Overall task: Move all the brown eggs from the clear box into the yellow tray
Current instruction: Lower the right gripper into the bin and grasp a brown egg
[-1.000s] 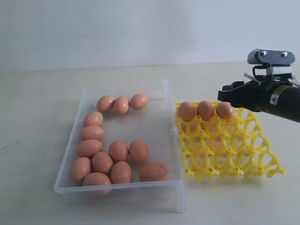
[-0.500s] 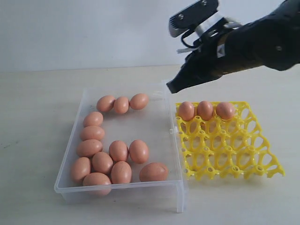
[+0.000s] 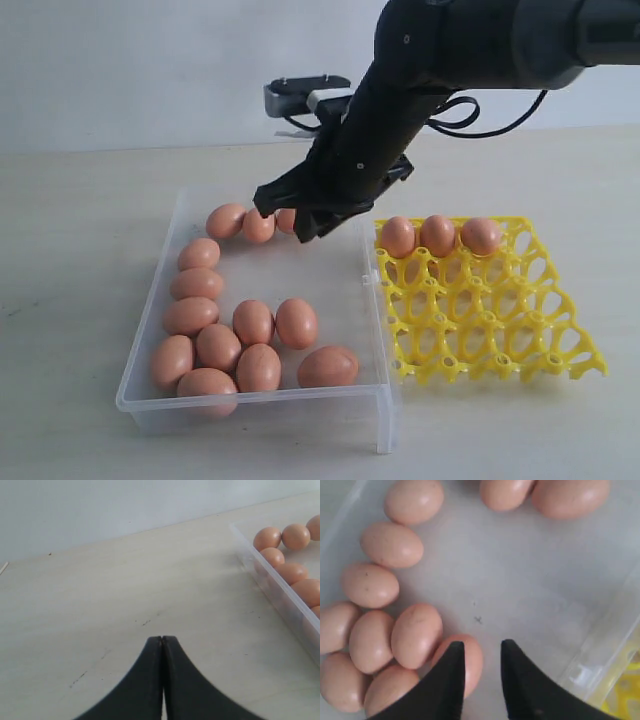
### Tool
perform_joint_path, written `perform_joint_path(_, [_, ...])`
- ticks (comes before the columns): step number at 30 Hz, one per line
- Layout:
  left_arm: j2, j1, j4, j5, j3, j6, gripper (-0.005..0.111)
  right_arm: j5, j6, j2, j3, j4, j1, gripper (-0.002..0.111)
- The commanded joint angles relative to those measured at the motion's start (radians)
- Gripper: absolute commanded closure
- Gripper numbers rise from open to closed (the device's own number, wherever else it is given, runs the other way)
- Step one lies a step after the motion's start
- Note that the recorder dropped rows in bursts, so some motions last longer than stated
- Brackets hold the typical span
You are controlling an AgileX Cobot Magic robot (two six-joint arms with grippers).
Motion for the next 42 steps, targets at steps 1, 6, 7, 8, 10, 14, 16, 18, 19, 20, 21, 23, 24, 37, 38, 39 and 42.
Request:
perform_joint_path(1, [-0.006,-0.001,-0.001,-0.007,-0.004,0.000,0.107,0.123,0.107,0.050,-0.027,-0.057,0.002,0.062])
perform_joint_path(6, [-0.006,-0.001,-0.001,-0.007,-0.004,0.000,0.107,0.145,0.132,0.084,-0.027,0.001,0.002,0.054])
perform_joint_path(7, [-0.006,-0.001,-0.001,-0.007,-0.004,0.000,0.107,0.143,0.115,0.091,-0.027,0.043,0.002,0.053])
perform_joint_path(8, [-0.006,-0.001,-0.001,-0.007,-0.004,0.000,0.107,0.143,0.096,0.097,-0.027,0.065,0.002,0.053])
perform_joint_path(10, [-0.006,-0.001,-0.001,-0.007,-0.004,0.000,0.107,0.143,0.087,0.108,-0.027,0.103,0.002,0.053])
perform_joint_path(14, [-0.006,-0.001,-0.001,-0.007,-0.004,0.000,0.107,0.141,0.080,0.126,-0.027,0.109,0.006,0.053])
perform_joint_path(16, [-0.006,-0.001,-0.001,-0.007,-0.004,0.000,0.107,0.141,0.077,0.138,-0.027,0.114,0.013,0.053])
perform_joint_path(18, [-0.006,-0.001,-0.001,-0.007,-0.004,0.000,0.107,0.134,0.069,0.148,-0.027,0.117,0.019,0.053])
perform_joint_path(19, [-0.006,-0.001,-0.001,-0.007,-0.004,0.000,0.107,0.131,0.064,0.156,-0.027,0.124,0.022,0.053])
perform_joint_path(20, [-0.006,-0.001,-0.001,-0.007,-0.004,0.000,0.107,0.129,0.062,0.162,-0.027,0.126,0.026,0.053])
perform_joint_path(21, [-0.006,-0.001,-0.001,-0.007,-0.004,0.000,0.107,0.121,0.062,0.170,-0.027,0.126,0.031,0.053])
perform_joint_path(23, [-0.006,-0.001,-0.001,-0.007,-0.004,0.000,0.107,0.111,0.050,0.187,-0.027,0.141,0.031,0.053])
perform_joint_path(24, [-0.006,-0.001,-0.001,-0.007,-0.004,0.000,0.107,0.105,0.049,0.194,-0.027,0.146,0.031,0.053])
perform_joint_path(37, [-0.006,-0.001,-0.001,-0.007,-0.004,0.000,0.107,-0.002,0.005,0.130,-0.027,0.021,0.031,0.108])
perform_joint_path(38, [-0.006,-0.001,-0.001,-0.007,-0.004,0.000,0.107,-0.041,0.021,0.110,-0.023,-0.004,0.031,0.108])
perform_joint_path(39, [-0.006,-0.001,-0.001,-0.007,-0.004,0.000,0.107,-0.083,0.041,0.084,-0.015,-0.021,0.031,0.108])
perform_joint_path(42, [-0.006,-0.001,-0.001,-0.007,-0.004,0.000,0.107,-0.236,0.117,-0.011,0.033,-0.123,0.031,0.108])
